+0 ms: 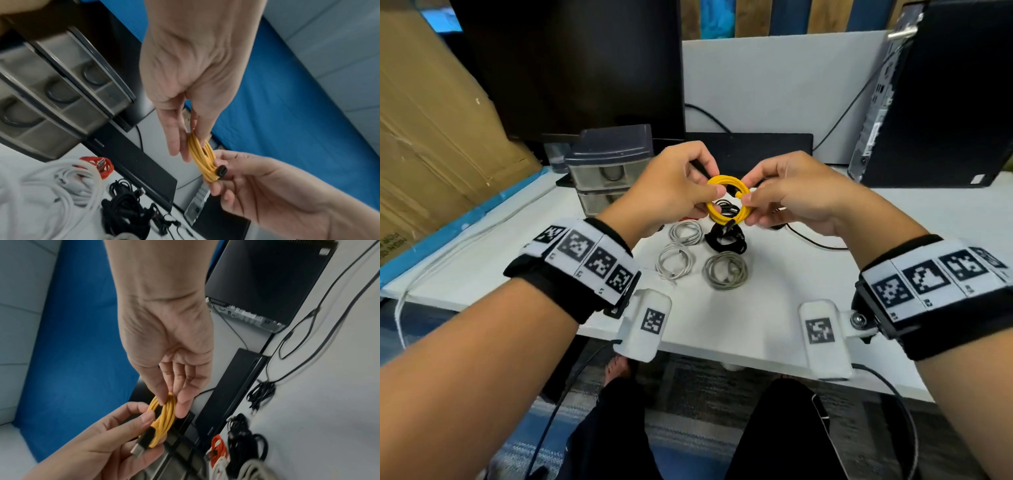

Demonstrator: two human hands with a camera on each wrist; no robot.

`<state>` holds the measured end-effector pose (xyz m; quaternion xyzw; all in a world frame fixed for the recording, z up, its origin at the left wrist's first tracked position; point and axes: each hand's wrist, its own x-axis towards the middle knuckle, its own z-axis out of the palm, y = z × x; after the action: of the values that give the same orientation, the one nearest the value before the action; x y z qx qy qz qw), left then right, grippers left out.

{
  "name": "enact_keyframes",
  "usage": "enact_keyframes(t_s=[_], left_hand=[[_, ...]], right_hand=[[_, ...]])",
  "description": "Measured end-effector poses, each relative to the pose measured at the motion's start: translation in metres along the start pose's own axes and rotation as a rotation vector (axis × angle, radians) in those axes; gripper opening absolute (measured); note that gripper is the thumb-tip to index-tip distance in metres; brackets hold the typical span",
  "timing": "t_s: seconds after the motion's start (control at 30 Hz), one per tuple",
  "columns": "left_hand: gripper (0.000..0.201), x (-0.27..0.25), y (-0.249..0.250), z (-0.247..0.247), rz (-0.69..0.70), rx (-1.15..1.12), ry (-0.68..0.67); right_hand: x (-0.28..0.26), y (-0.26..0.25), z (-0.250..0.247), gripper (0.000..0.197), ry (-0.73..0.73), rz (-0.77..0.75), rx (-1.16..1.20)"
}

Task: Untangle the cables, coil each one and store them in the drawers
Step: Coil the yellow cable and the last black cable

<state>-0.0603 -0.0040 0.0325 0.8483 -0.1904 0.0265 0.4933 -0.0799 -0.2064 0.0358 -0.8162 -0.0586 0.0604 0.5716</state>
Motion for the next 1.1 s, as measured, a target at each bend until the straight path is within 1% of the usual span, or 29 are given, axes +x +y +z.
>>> enact_keyframes(t_s=[0.13,0.3,0.37,0.47,0.57,0.63,0.73,0.8,0.83,0.93,0.97,1.0,1.03,1.1], left_hand=[[0.020,0.029,0.000,0.032,-0.008,0.146,-0.063],[0.010,0.059,0.004,0.064,0.017,0.516,-0.284],[0.010,0.069,0.002,0.075,0.031,0.652,-0.343],[0.014,0.079,-0.004,0.090,0.026,0.777,-0.443],[0.020,0.086,-0.010,0.097,-0.007,0.843,-0.532],[0.023,0.089,-0.012,0.099,-0.029,0.858,-0.563],[0.021,0.093,-0.015,0.097,-0.048,0.844,-0.585],[0.017,0.094,-0.014,0.094,-0.028,0.849,-0.586],[0.016,0.095,-0.014,0.093,-0.019,0.852,-0.583],[0.013,0.099,-0.005,0.088,0.014,0.817,-0.558],[0.012,0.101,-0.001,0.088,0.026,0.797,-0.544],[0.012,0.104,0.002,0.090,0.048,0.778,-0.532],[0.011,0.106,0.005,0.092,0.075,0.770,-0.525],[0.013,0.109,0.010,0.100,0.124,0.774,-0.529]], right_hand=[[0.010,0.020,-0.029,0.017,0.017,0.104,-0.078],[0.018,0.051,-0.053,0.013,-0.046,0.264,-0.169],[0.024,0.062,-0.054,0.013,-0.071,0.317,-0.200],[0.032,0.073,-0.047,0.016,-0.099,0.379,-0.232],[0.041,0.079,-0.040,0.016,-0.111,0.411,-0.278],[0.045,0.080,-0.038,0.015,-0.103,0.426,-0.305],[0.048,0.076,-0.037,0.011,-0.106,0.432,-0.424],[0.048,0.073,-0.039,0.012,-0.109,0.428,-0.511],[0.049,0.072,-0.042,0.014,-0.091,0.407,-0.554],[0.054,0.072,-0.065,0.019,0.039,0.307,-0.662],[0.053,0.071,-0.075,0.021,0.064,0.299,-0.693],[0.053,0.071,-0.085,0.027,0.059,0.313,-0.740],[0.053,0.073,-0.094,0.040,0.021,0.349,-0.807],[0.050,0.079,-0.105,0.078,-0.101,0.464,-0.969]])
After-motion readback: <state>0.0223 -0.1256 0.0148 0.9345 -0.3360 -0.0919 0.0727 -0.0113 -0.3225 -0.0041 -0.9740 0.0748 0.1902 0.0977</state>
